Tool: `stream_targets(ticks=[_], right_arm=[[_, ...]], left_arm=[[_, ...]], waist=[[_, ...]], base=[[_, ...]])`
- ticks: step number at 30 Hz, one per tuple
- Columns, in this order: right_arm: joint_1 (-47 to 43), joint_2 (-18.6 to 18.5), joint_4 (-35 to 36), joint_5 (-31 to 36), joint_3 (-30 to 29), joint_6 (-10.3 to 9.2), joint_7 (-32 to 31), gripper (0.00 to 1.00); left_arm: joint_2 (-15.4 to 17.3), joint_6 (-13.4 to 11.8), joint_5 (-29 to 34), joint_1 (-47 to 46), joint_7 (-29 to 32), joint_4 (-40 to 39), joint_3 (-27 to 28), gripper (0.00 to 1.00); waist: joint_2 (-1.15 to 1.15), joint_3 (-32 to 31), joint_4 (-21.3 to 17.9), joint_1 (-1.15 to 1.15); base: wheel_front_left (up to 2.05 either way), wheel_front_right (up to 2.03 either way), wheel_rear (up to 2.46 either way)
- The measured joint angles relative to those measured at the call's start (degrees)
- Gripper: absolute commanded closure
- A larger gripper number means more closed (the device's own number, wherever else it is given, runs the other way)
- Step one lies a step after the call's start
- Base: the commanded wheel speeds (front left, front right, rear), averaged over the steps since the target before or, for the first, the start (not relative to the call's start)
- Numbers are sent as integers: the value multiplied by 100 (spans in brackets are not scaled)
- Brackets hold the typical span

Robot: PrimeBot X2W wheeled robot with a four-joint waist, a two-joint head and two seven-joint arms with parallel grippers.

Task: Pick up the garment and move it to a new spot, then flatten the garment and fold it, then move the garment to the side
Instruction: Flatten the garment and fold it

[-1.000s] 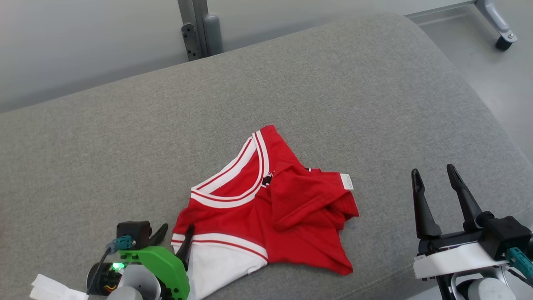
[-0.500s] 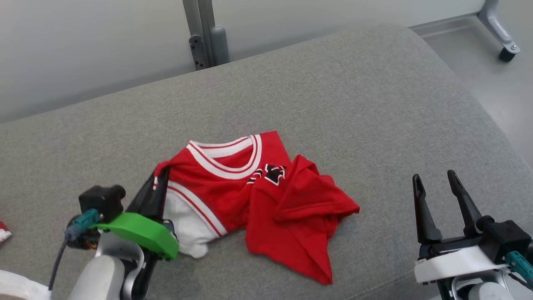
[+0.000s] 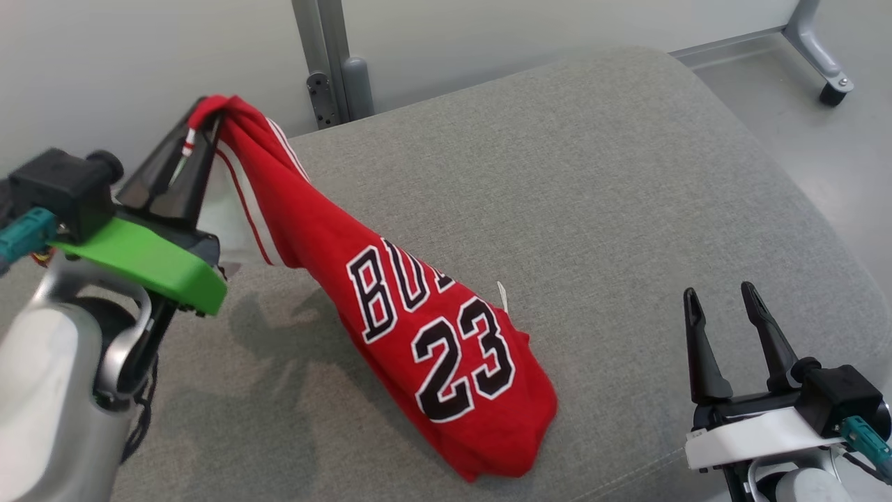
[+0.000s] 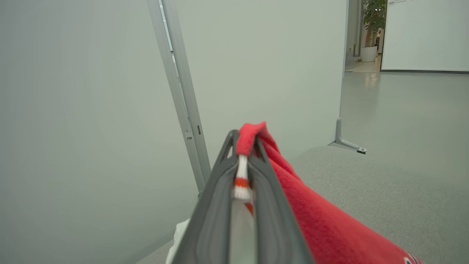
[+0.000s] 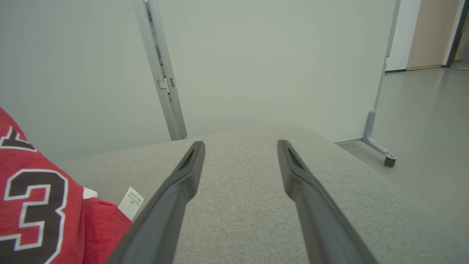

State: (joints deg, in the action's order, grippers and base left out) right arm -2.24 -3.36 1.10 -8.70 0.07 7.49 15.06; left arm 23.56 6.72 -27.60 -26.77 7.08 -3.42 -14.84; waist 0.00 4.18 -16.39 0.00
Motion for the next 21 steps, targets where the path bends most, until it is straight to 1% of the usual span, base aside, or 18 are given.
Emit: stream_targets(ticks=[3,6,10,12,16,21], right_arm=[[11,19,-1,-32,-9,0,-1,0],[35,31,-2,-73,-9,0,-1,0],[148,38,-2,-133,3,0,-1,0],[185,38,-10,-196,25,0,-1,0],[295,40,-16,-341,83,0,-1,0],[356,42,-29,-481,127,0,-1,0]], left_arm=[[179,33,-64,-373,70,74,31,100],[371,41,-118,-771,129,316,-8,100],[603,59,-212,-1345,115,839,-192,100],[713,60,-200,-1638,-60,1169,-292,100],[959,68,-81,-2034,-388,2198,-494,100],[1039,67,-22,-2087,-656,3527,-568,100]], waist=[[0,30,-103,0],[0,93,-214,0],[0,226,-365,0],[0,303,-444,0],[0,470,-634,1],[0,713,-883,1]], base=[[0,0,0],[0,0,0],[0,0,0],[0,0,0],[0,0,0],[0,0,0]])
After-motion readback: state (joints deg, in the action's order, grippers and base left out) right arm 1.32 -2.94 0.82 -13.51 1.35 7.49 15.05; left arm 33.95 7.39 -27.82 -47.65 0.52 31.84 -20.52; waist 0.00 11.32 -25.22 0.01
